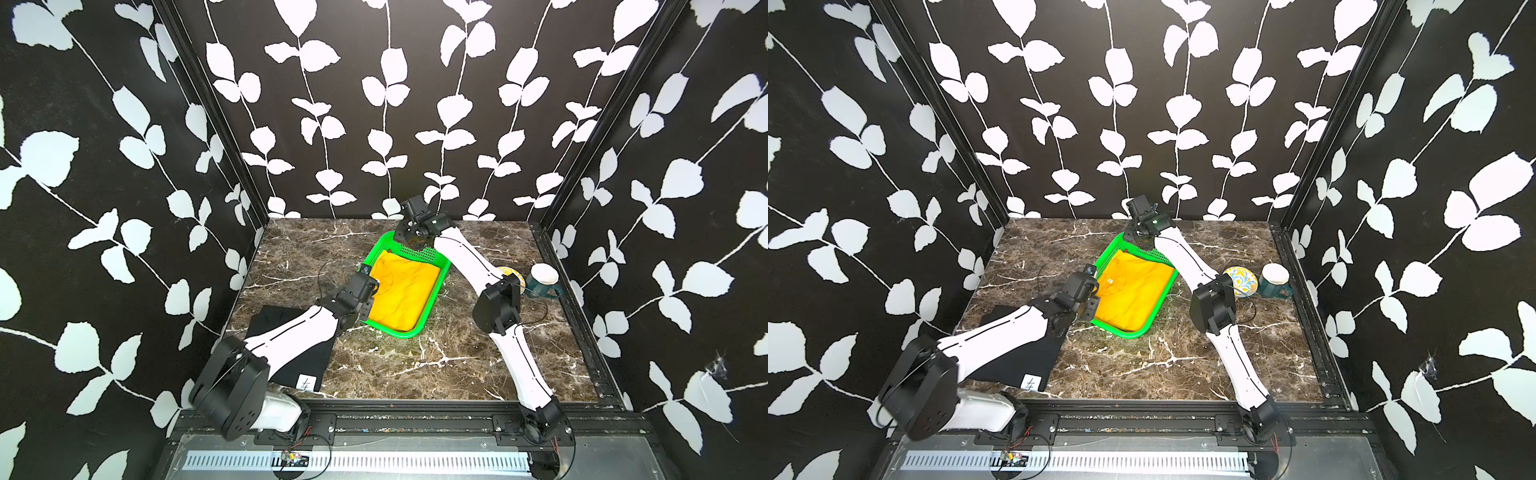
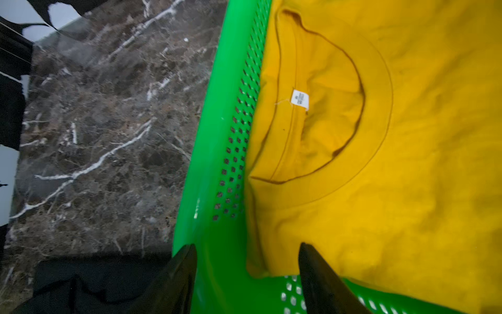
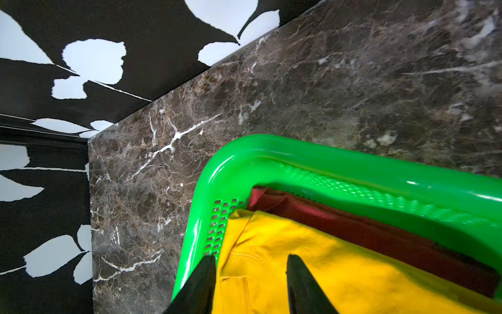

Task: Put the folded t-shirts into the basket
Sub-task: Place the T-shirt in the bin.

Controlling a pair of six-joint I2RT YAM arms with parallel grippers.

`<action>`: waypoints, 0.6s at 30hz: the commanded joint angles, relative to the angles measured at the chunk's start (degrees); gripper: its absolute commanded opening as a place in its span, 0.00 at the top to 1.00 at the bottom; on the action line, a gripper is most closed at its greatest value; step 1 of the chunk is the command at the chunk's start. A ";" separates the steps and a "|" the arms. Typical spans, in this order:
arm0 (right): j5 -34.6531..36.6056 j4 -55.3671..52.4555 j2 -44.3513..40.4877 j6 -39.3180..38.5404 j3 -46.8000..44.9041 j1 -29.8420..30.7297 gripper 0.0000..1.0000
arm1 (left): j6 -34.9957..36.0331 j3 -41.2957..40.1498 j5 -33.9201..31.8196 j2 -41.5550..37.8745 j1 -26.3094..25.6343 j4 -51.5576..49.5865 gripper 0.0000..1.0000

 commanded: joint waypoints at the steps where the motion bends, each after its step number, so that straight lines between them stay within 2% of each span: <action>1: 0.69 -0.27 -6.93 -2.10 -3.22 0.34 0.55 | 0.77 -0.99 -4.36 -4.56 0.28 2.14 0.34; 6: 1.96 -0.24 -16.07 -7.66 -15.54 0.62 0.54 | 0.87 -1.59 -2.37 -8.63 0.28 1.24 0.34; 10: -1.84 2.91 -23.36 -15.46 -26.86 1.67 0.53 | -3.74 -0.27 -2.83 -10.89 0.30 -3.60 0.33; 13: -4.74 4.05 -27.61 -21.74 -33.92 3.81 0.50 | -11.37 3.56 -7.38 -10.33 0.54 -14.35 0.11; 14: -6.41 4.26 -28.90 -23.80 -35.63 4.70 0.50 | -14.64 4.88 -8.88 -9.72 0.86 -17.87 0.07; 16: -10.31 7.59 -31.87 -28.92 -41.87 7.55 0.46 | -19.61 6.17 -10.17 -9.69 1.79 -22.21 0.02; 18: -12.52 10.47 -34.38 -33.36 -46.30 11.06 0.36 | -24.13 5.47 -8.56 -11.74 3.97 -23.91 0.02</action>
